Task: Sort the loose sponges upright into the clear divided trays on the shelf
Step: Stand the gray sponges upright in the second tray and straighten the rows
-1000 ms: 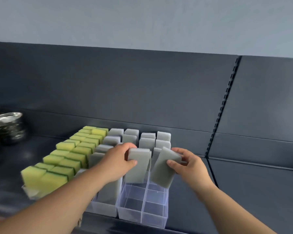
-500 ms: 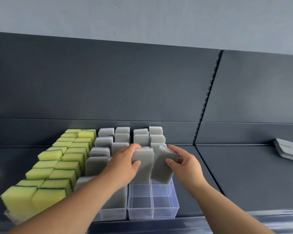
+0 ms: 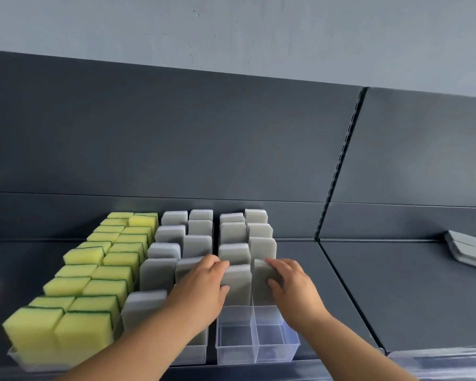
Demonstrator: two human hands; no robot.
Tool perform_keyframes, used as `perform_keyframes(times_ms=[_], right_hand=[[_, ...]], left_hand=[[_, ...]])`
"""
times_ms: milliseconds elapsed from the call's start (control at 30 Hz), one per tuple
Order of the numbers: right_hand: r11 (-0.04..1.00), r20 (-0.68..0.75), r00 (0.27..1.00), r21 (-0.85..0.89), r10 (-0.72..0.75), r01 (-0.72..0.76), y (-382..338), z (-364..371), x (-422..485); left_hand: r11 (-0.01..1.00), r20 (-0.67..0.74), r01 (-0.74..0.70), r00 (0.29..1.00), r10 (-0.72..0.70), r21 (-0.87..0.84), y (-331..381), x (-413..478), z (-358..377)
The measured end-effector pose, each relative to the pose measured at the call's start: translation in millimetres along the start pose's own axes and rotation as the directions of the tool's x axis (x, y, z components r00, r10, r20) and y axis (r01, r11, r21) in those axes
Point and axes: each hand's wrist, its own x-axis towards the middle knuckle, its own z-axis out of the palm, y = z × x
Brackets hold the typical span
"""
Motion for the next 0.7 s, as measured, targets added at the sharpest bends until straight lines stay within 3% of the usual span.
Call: perform_keyframes(times_ms=[167,533,700], right_hand=[[0.999,0.035,0.999,-0.006,0.04,-0.039,-5.8,1.4,-0.8],[0.985,-0.063,0.987,0.094,0.148,-0.141,25.5,-28.1,-45.2],[0.966,-0.105,0.972,0.174,0.21,-0.19,66.2,-64.7,-87.1]], left_hand=[[1.0,-0.041,-0.018,0.999,0.018,0.0,-1.2,-2.8,2.0],[0.988,-0.165,-0.052,0.983,0.076,0.148,17.5,-32.0,-1.8],[0.991,-0.196,-0.123,0.972,0.132,0.059,67.4,-47.6,13.5]])
